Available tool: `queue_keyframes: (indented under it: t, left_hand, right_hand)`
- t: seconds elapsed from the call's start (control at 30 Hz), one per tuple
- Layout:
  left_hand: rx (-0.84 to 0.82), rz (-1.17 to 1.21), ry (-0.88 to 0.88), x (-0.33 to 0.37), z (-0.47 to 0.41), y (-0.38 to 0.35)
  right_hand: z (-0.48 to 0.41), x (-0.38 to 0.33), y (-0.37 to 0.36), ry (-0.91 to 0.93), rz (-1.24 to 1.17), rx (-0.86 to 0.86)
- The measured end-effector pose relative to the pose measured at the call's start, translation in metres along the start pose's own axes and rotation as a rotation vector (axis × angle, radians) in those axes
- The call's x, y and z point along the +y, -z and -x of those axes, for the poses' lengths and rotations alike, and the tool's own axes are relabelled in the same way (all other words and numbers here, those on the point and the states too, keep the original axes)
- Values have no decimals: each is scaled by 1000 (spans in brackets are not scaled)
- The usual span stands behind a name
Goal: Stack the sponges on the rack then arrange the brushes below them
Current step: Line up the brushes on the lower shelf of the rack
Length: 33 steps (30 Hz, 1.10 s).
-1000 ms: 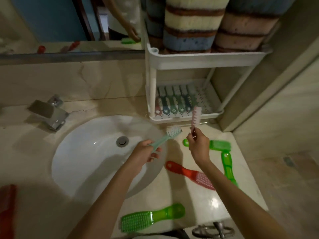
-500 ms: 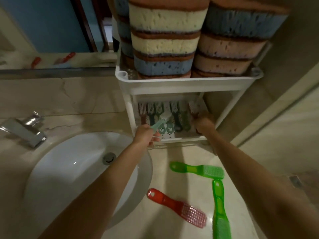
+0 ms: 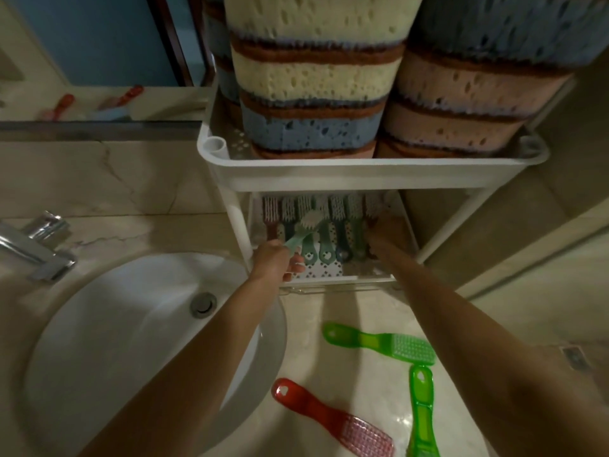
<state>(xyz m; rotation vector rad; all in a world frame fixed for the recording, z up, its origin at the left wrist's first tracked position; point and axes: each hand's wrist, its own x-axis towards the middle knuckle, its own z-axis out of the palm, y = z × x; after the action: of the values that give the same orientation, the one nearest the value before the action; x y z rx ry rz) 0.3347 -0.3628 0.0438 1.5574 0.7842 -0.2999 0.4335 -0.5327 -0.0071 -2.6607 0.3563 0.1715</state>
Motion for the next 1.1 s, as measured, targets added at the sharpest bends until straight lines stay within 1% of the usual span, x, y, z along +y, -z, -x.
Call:
queue_keyframes:
  t: [0.07,0.13,0.17,0.2,0.23,0.3,0.33,0.4,0.57,0.7,0.77,0.83,0.9,0.97,1.03,1.1]
  left_hand:
    - [-2,1,-7,0,0,0]
    - [2,4,-13,0,1,-1]
    - [-2,4,-19,1,1,-3]
    - [-8,0,-25,1,3,-5]
    - [-18,-5,-28,2,4,-7]
    - [-46,-23,-19,2,8,-14]
    - [-65,-31,-15,1,10,-18]
    - [-93,-42,-17,1,13,-22]
    - [-168,-115,-57,-2,18,-25]
    - [-192,-117,-57,-2,19,-29]
    - [-199,-102,-50,0,18,-29]
    - [-227,-44,18,3,18,-28]
    - [-263,-21,76,6,19,-26]
    - [-299,-24,71,9,21,-24]
    - [-320,-48,32,11,21,-24]
    - [-317,-74,-2,13,18,-26]
  right_hand:
    - [2,1,1,-16,-5,3]
    - [6,0,5,-19,-23,47]
    - [11,-1,5,-26,-97,67]
    - [22,-6,6,-40,-251,52]
    - [35,-12,5,-59,-475,-1]
    - [67,-28,5,-124,-909,-160]
    - [78,-35,6,-141,-1015,-217]
    - [88,-42,5,-150,-1097,-255]
    - [87,-41,12,-218,-1128,-319]
    - [86,-37,22,-246,-1087,-236]
    - [84,-36,25,-212,-995,-185]
    - [84,-35,28,-146,-900,-136]
    - [83,-32,28,-126,-894,-108]
    - [77,-25,28,-160,-881,-79]
    - [68,-18,31,-215,-813,-65]
    - [56,-9,37,-256,-645,-79]
